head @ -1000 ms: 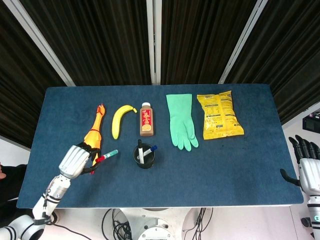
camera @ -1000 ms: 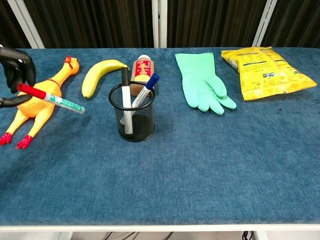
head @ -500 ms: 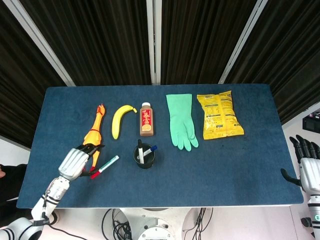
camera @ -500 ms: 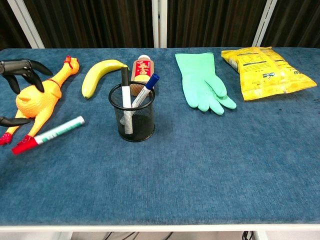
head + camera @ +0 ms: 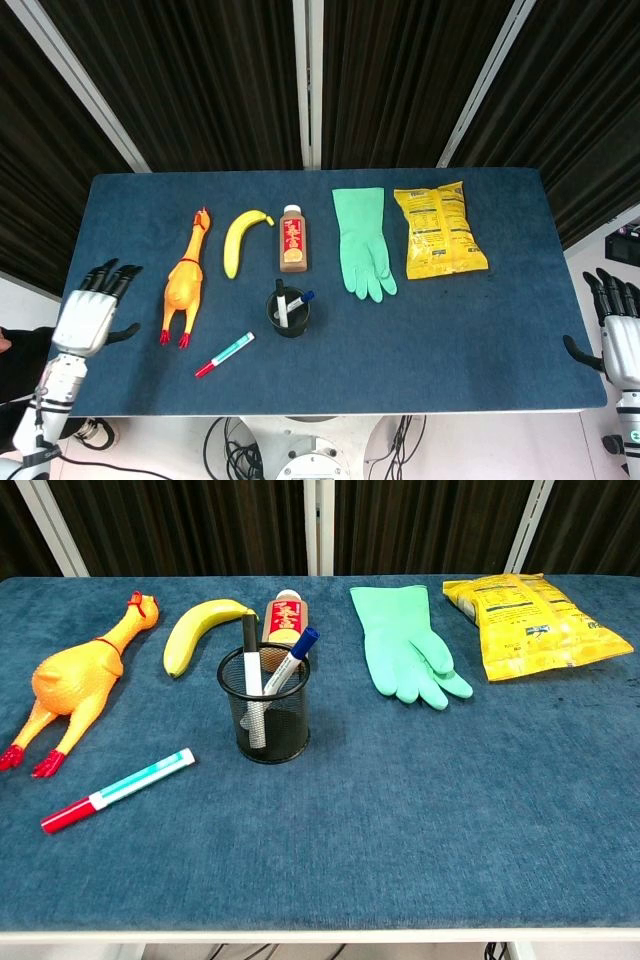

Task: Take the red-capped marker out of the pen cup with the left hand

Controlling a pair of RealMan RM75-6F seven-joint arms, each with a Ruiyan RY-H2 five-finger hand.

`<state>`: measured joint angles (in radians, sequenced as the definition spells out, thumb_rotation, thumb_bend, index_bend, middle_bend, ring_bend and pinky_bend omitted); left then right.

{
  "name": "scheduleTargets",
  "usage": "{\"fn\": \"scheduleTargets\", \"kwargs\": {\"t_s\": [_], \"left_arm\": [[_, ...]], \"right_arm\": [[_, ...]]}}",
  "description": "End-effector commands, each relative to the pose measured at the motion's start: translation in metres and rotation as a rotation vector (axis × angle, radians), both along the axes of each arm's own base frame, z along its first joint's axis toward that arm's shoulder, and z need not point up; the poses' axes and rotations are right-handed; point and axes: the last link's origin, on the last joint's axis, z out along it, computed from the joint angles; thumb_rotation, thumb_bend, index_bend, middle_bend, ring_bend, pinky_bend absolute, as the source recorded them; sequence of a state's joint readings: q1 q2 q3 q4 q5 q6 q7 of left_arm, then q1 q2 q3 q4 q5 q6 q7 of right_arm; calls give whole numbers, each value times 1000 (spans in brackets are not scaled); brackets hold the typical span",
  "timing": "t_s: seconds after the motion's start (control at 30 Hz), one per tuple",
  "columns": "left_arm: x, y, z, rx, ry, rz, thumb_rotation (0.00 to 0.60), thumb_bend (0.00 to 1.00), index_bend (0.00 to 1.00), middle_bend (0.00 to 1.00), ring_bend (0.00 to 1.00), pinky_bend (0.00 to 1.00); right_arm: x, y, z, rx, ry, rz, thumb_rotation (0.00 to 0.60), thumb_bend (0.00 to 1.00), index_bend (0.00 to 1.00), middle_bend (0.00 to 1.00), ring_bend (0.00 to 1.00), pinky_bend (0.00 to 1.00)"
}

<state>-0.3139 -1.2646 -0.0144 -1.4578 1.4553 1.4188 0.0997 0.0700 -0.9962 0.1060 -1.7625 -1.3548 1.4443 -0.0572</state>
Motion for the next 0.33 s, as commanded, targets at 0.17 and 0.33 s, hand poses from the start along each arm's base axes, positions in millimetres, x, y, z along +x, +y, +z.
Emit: {"fn": "scheduleTargets", "kwargs": {"t_s": [0.17, 0.33], "left_arm": [[-51, -34, 52, 135, 83, 295, 600, 128, 79, 49, 0, 72], [-59, -40, 56, 134, 75, 312, 600, 128, 74, 39, 0, 64]], "right_arm": [[-1, -2, -6, -4, 3, 9, 600, 177, 0, 0, 0, 0], [-1, -3, -9, -2, 3, 11, 600, 177, 0, 0, 0, 0]]}}
